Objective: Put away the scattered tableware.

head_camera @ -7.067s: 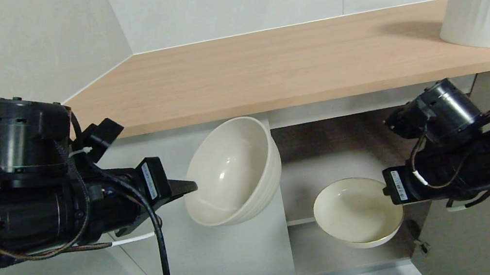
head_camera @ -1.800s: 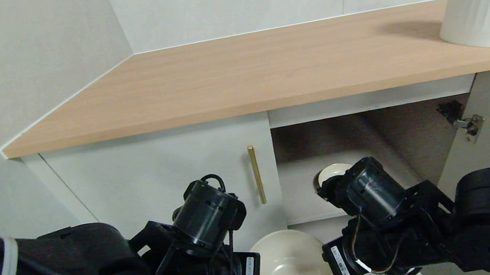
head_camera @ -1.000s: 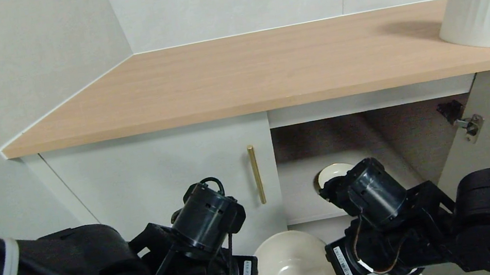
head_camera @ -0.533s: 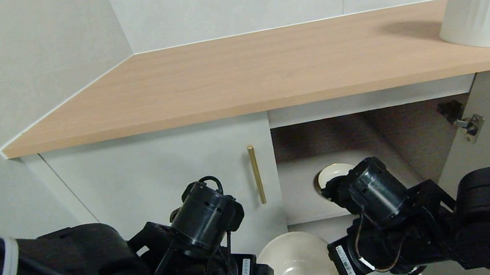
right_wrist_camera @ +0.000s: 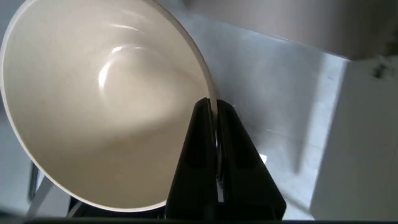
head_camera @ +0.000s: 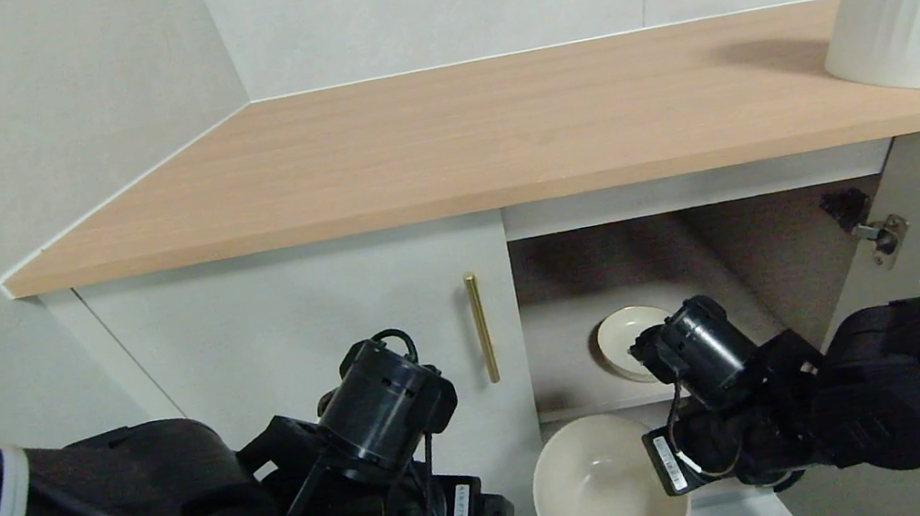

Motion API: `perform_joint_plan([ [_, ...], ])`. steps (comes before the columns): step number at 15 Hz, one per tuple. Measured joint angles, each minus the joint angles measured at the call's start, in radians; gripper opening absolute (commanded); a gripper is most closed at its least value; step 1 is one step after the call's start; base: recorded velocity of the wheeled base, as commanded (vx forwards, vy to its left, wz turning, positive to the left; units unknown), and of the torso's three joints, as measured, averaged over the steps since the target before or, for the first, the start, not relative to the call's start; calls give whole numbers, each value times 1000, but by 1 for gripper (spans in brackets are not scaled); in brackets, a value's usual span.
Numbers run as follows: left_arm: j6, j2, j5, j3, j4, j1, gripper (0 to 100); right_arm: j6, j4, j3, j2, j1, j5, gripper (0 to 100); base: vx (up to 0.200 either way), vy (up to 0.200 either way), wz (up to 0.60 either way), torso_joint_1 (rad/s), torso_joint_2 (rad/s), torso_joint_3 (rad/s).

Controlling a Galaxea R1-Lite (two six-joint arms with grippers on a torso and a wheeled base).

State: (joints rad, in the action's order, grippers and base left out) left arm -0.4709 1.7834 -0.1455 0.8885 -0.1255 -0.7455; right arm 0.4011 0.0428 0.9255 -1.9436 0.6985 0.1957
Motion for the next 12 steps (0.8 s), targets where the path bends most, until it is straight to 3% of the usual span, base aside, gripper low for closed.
perform_joint_plan([
  [4, 0, -9, 0, 0, 0, 0, 100, 52, 34, 66, -55, -137, 19, 0, 0, 0, 0, 0, 0, 0],
  [9, 0, -11, 0, -1, 0, -1, 100, 187, 222, 117, -95, -220, 18, 0, 0, 0, 0, 0, 0, 0],
  [12, 0, -11, 0, 0, 0, -1, 100, 244, 253, 150, -119, -257, 23, 0, 0, 0, 0, 0, 0, 0],
])
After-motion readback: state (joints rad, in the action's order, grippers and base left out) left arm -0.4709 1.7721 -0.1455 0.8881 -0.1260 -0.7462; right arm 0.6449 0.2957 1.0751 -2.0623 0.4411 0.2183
